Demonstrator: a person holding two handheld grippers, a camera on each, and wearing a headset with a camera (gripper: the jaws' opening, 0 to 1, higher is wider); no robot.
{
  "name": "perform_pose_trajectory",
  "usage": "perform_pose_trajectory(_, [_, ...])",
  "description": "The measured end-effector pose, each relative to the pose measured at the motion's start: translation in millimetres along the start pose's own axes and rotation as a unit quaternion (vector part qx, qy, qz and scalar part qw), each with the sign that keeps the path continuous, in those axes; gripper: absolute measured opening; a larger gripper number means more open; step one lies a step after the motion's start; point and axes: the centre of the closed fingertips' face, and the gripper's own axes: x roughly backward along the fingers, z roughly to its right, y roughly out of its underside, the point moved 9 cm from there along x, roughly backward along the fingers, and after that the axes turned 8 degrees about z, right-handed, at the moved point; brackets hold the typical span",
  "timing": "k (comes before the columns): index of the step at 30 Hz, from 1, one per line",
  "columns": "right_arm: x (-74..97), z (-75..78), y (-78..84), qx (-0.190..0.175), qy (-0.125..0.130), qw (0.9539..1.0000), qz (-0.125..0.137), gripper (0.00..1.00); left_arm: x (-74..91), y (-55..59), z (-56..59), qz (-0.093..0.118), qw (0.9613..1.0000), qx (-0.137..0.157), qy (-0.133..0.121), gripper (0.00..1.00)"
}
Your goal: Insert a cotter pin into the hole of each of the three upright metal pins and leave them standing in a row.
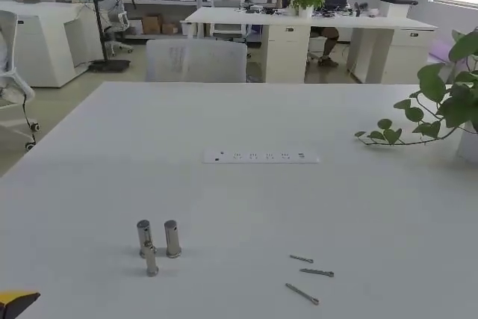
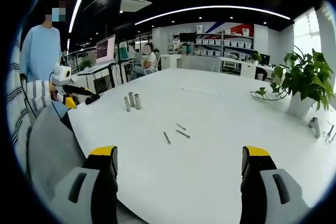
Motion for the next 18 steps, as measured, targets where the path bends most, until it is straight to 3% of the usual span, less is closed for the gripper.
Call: perform_pose_trajectory(18, [2.7,-4.5,4.8,-0.019,0.008,0.9998,0.006,1.0,-1.2,1.4,-5.4,-0.011,0.9999,-0.001,0.005,0.99])
